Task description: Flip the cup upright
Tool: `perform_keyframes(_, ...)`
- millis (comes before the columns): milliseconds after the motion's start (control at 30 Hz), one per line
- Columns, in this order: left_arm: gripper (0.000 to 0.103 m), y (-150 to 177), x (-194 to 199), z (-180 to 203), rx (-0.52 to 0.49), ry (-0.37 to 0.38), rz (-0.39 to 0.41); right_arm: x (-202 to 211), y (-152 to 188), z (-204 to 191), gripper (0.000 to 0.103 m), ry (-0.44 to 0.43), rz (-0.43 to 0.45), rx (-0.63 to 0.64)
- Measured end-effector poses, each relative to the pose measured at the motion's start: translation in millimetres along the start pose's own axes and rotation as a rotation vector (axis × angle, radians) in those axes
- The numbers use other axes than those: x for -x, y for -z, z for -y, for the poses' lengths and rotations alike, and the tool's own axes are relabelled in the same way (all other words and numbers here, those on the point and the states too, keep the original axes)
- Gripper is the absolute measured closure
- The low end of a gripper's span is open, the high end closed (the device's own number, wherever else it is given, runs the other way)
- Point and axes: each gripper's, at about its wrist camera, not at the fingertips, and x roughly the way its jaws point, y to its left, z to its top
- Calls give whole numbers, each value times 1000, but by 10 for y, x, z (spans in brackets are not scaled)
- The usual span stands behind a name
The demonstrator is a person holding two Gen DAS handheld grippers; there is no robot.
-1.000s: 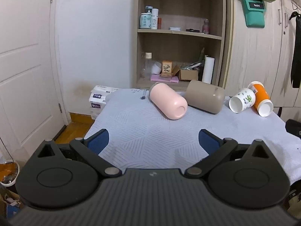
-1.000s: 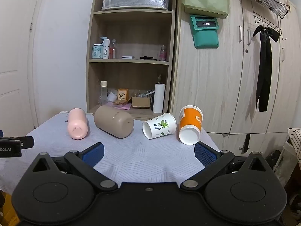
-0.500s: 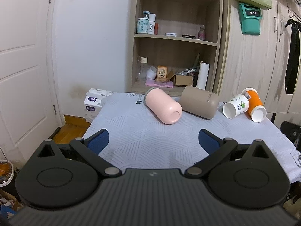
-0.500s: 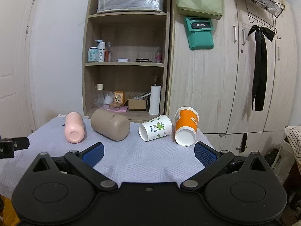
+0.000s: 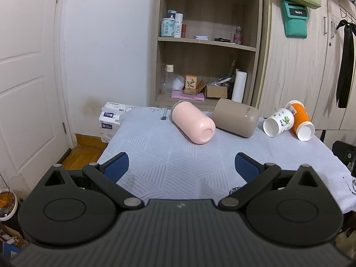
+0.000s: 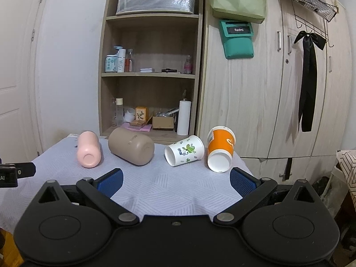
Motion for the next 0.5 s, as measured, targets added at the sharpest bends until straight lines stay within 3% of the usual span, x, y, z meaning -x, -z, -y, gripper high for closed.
perform_keyframes(500,0,-32,8,-48,8,-9,-27,-53,37,7,0,1,-26,1)
